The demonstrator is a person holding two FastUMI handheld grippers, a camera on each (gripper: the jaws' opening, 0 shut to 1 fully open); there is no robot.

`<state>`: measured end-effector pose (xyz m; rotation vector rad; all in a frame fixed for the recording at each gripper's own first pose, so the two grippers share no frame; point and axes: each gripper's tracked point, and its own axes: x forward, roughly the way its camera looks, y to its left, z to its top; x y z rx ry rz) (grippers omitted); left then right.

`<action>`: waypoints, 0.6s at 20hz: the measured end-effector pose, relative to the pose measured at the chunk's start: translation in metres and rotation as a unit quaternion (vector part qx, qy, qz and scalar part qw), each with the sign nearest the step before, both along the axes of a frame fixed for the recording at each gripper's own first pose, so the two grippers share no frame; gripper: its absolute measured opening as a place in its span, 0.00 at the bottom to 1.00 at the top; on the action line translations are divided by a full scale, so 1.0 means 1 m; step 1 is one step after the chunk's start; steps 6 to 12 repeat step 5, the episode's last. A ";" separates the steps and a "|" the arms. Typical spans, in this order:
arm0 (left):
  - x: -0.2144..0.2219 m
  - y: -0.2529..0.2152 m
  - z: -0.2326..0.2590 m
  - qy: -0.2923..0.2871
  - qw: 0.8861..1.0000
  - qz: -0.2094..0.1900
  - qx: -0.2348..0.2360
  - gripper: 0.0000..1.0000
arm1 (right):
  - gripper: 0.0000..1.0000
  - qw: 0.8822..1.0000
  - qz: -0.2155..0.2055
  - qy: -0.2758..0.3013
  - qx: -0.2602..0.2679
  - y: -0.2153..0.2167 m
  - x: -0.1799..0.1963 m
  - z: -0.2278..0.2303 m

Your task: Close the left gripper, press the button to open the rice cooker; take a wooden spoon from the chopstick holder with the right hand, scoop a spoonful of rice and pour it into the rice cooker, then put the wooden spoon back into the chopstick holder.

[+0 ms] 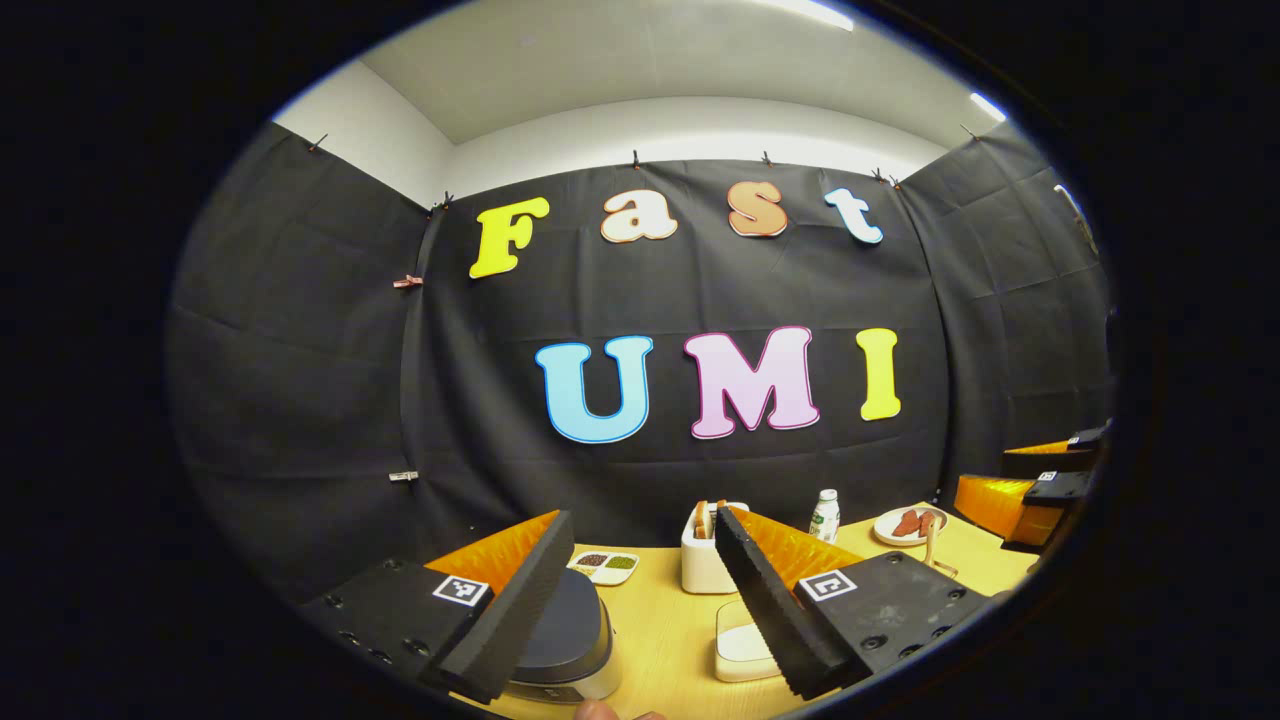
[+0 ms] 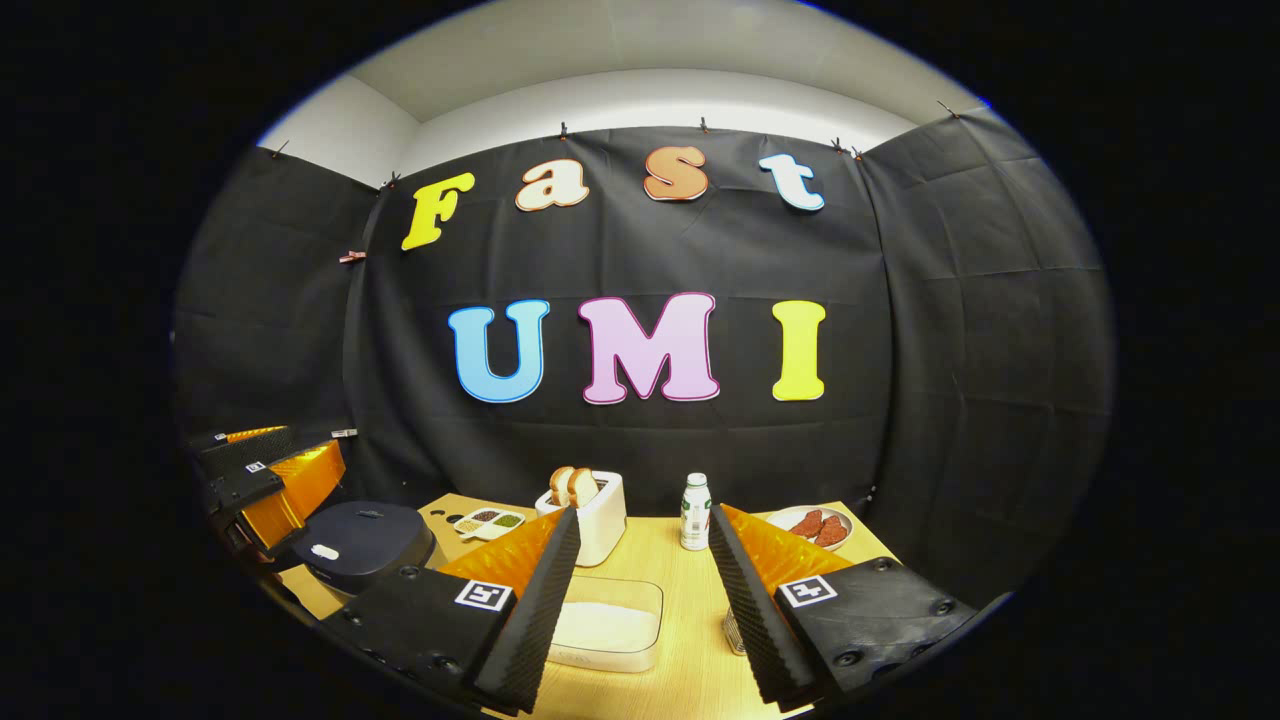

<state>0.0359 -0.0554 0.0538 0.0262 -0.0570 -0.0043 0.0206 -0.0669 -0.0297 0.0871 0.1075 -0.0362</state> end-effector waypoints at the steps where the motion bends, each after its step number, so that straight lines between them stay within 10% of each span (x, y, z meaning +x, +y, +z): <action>1: -0.002 -0.005 0.001 -0.004 1.000 -0.007 -0.002 0.97 | 0.81 1.000 -0.004 -0.001 0.001 -0.003 0.000 0.000; 12: -0.007 -0.016 0.000 0.003 1.000 -0.012 0.005 0.97 | 0.81 1.000 -0.013 -0.001 0.005 -0.014 -0.004 -0.001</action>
